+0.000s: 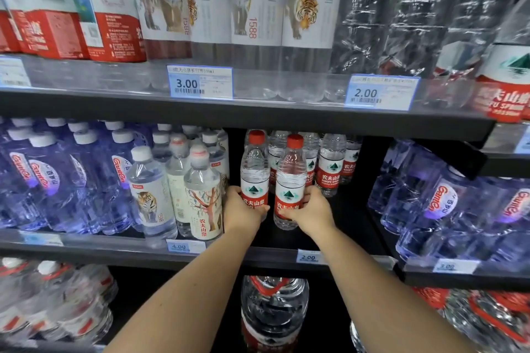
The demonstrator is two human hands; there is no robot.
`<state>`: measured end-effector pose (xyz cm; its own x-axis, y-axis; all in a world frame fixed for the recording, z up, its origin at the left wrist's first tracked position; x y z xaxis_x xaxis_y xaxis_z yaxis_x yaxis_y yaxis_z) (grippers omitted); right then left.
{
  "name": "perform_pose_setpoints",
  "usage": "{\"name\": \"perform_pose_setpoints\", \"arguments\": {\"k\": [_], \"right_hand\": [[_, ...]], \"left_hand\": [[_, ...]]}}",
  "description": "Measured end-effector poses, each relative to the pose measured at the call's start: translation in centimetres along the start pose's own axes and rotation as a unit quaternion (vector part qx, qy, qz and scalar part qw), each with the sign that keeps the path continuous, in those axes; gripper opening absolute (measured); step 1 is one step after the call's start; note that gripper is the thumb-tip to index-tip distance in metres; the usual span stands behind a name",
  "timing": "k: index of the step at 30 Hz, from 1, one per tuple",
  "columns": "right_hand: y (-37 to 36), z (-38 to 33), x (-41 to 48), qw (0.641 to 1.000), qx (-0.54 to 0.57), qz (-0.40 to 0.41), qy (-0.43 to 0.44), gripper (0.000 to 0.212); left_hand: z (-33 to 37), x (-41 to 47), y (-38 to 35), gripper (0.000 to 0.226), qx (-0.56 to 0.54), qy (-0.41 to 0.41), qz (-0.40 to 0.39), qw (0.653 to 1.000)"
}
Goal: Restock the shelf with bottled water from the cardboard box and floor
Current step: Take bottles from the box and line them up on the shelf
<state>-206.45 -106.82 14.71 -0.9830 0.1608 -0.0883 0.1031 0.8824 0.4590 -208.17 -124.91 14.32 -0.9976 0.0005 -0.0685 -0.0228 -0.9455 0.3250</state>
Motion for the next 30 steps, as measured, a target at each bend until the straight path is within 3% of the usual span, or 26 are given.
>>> {"name": "perform_pose_setpoints", "arguments": {"k": [8, 21, 30], "right_hand": [[-1.3, -0.2, 3.6, 0.999, 0.008, 0.000, -0.032, 0.051], [-1.1, -0.9, 4.7, 0.999, -0.023, 0.006, -0.036, 0.056], [0.8, -3.3, 0.2, 0.985, -0.174, -0.001, 0.016, 0.033]], "left_hand": [[0.2, 3.1, -0.8, 0.052, -0.012, 0.016, 0.030, 0.999], [0.0, 5.3, -1.0, 0.050, 0.045, -0.001, 0.027, 0.999], [1.8, 1.6, -0.8, 0.053, 0.081, -0.037, 0.002, 0.996]]}}
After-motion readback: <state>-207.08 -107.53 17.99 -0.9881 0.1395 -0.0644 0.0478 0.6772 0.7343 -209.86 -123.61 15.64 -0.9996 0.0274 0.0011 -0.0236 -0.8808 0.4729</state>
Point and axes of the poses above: each hand's wrist, its own x-axis towards the middle knuckle, its own y-axis out of the back of the hand, z = x × y, the point moved 6 cm from there along x, towards the middle knuckle, and after that the axes turned 12 degrees about -z, right-handed, at the moved point
